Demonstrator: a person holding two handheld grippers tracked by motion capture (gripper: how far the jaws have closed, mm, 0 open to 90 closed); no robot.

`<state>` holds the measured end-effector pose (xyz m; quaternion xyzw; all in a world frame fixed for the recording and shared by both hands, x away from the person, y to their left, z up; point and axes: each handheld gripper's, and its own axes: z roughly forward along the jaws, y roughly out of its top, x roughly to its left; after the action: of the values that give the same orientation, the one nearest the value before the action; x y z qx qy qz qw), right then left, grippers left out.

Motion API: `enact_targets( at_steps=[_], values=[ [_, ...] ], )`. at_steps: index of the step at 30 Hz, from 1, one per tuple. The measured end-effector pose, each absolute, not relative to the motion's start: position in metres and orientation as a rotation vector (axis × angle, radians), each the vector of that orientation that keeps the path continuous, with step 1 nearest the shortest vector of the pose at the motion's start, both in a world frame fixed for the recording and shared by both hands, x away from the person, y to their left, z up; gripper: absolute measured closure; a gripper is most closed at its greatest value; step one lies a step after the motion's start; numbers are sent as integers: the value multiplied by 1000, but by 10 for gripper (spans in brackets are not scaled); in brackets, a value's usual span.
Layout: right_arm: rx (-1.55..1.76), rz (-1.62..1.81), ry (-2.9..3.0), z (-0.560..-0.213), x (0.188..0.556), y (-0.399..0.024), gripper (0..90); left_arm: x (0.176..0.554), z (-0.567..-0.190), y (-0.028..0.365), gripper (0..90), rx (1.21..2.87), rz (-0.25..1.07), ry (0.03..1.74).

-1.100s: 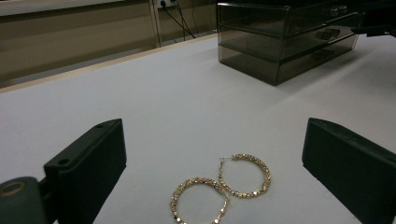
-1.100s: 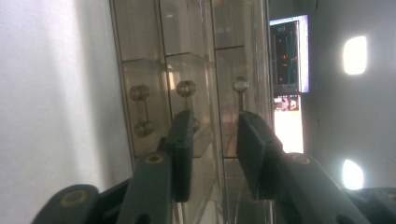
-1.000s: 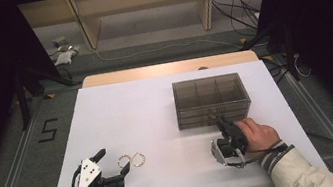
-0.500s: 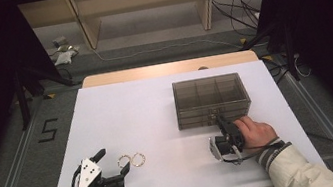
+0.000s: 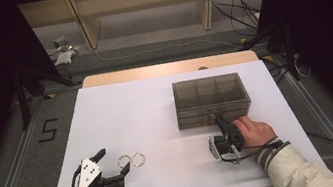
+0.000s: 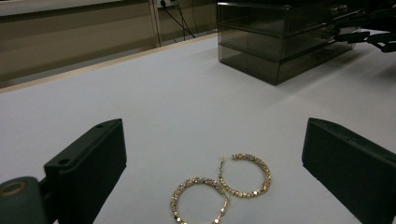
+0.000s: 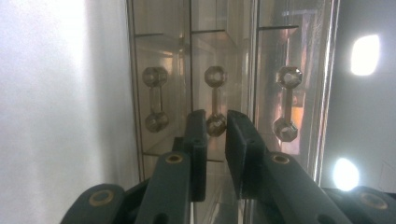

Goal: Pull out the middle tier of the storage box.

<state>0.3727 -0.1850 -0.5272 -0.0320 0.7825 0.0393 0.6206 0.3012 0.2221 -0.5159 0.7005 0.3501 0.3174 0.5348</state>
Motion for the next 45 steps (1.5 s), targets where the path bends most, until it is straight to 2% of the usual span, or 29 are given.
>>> enact_targets(
  at_steps=[20, 21, 22, 24, 28, 31, 35, 42, 45],
  values=[
    [-81, 93, 1801, -526, 371, -184, 797, 301, -516, 222, 60, 1669, 756, 833],
    [-83, 89, 1806, -526, 369, -184, 803, 301, -516, 222, 60, 1670, 756, 833],
    [-83, 98, 1806, -525, 367, -184, 877, 301, -516, 222, 60, 1669, 755, 833],
    [-79, 97, 1796, -524, 365, -184, 892, 301, -516, 222, 60, 1669, 755, 833],
    [-50, 126, 1809, -514, 359, -185, 877, 301, -516, 221, 60, 1670, 755, 832],
    [-73, 121, 1810, -517, 359, -185, 808, 301, -516, 221, 60, 1670, 756, 832],
    [-78, 98, 1815, -521, 362, -183, 769, 301, -516, 221, 60, 1671, 755, 833],
    [-69, 53, 1818, -525, 369, -182, 764, 301, -516, 222, 60, 1669, 753, 835],
    [-54, 45, 1809, -527, 372, -181, 788, 301, -516, 222, 60, 1668, 752, 836]
  ],
)
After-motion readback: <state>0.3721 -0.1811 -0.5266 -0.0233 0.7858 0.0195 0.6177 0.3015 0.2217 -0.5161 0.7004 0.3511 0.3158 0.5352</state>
